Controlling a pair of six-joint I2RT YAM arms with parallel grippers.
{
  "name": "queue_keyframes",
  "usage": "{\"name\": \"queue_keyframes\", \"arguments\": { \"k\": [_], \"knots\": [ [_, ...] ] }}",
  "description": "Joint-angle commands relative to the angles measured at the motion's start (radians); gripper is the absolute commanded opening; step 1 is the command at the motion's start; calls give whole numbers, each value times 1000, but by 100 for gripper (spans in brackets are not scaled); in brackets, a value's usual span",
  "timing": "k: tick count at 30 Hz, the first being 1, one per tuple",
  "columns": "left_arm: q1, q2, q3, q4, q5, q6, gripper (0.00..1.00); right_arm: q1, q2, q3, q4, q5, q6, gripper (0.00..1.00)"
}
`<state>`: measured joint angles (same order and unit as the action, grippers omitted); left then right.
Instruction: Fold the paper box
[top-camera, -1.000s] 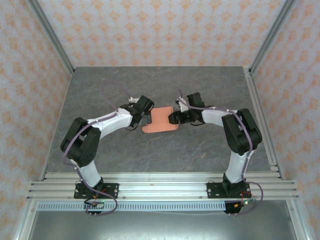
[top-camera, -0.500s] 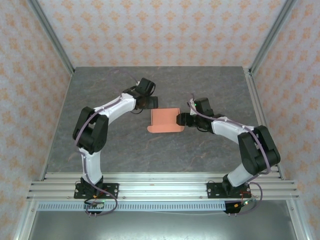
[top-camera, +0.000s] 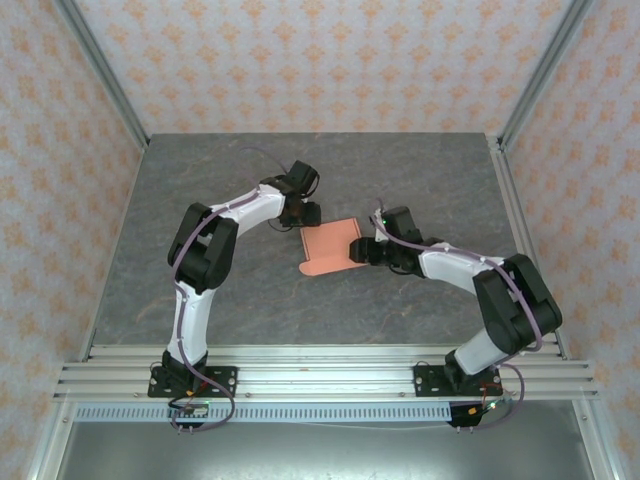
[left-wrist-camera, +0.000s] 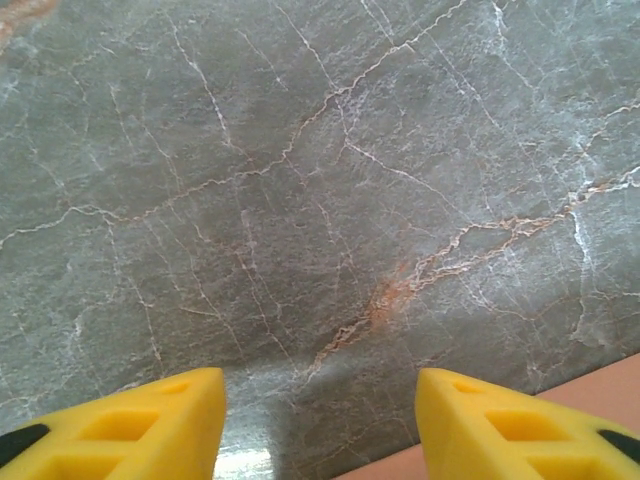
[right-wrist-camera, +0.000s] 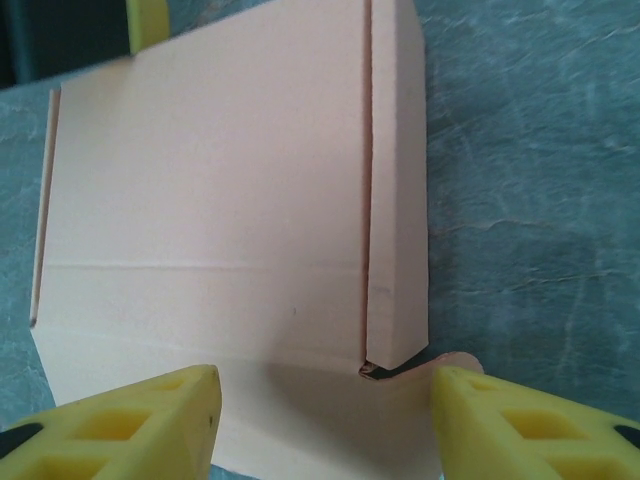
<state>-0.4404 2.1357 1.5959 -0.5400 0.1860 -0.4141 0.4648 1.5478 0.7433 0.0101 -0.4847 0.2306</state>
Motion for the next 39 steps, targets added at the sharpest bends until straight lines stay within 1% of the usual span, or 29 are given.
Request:
{"name": "queue_keyframes", "arguments": {
  "k": [1, 6, 8, 10, 11, 13, 16, 19, 24, 25, 26, 27, 29, 30, 32, 34, 39],
  "knots": [
    [0, 12, 36, -42, 17, -9, 52, 27, 19, 7, 10, 47, 32, 57],
    [0, 15, 37, -52, 14, -11, 51, 31, 7, -9, -6, 65, 44, 55],
    [0, 15, 37, -55, 16, -17, 48, 31, 5, -12, -11, 71, 47, 54],
    [0, 7, 28, -56, 27, -17, 48, 32, 0, -13, -24, 81, 47, 54],
    [0, -5, 18, -54, 34, -16, 52, 31, -3, -16, -26, 78, 45, 54],
    [1, -35, -4, -48, 40, -9, 66, 31, -9, -22, -33, 74, 43, 54],
    [0, -70, -24, -58, 38, 1, 67, 31, -19, -34, -25, 54, 45, 54],
    [0, -86, -43, -52, 59, 1, 68, 31, -29, -41, -13, 44, 49, 54],
    [0, -87, -57, -45, 67, -1, 69, 31, -30, -39, -16, 40, 48, 54],
    [0, -93, -57, -45, 65, 1, 74, 32, -32, -39, -21, 49, 46, 54],
    [0, -101, -54, -48, 49, 3, 83, 31, -34, -38, -26, 56, 43, 54],
    [2, -107, -47, -54, 33, 7, 86, 31, -35, -38, -30, 62, 38, 54],
    [3, -120, -23, -77, 17, 14, 86, 31, -39, -34, -37, 63, 36, 55],
    [3, -124, -21, -80, 29, 19, 85, 31, -39, -35, -38, 60, 36, 54],
    [1, -139, -34, -75, 66, 15, 81, 31, -39, -33, -34, 56, 38, 54],
    [2, -154, -64, -66, 74, 4, 76, 31, -40, -35, -26, 50, 40, 54],
    [2, -215, -146, -7, 69, -28, 76, 32, -43, -38, -24, 37, 32, 54]
  ]
}}
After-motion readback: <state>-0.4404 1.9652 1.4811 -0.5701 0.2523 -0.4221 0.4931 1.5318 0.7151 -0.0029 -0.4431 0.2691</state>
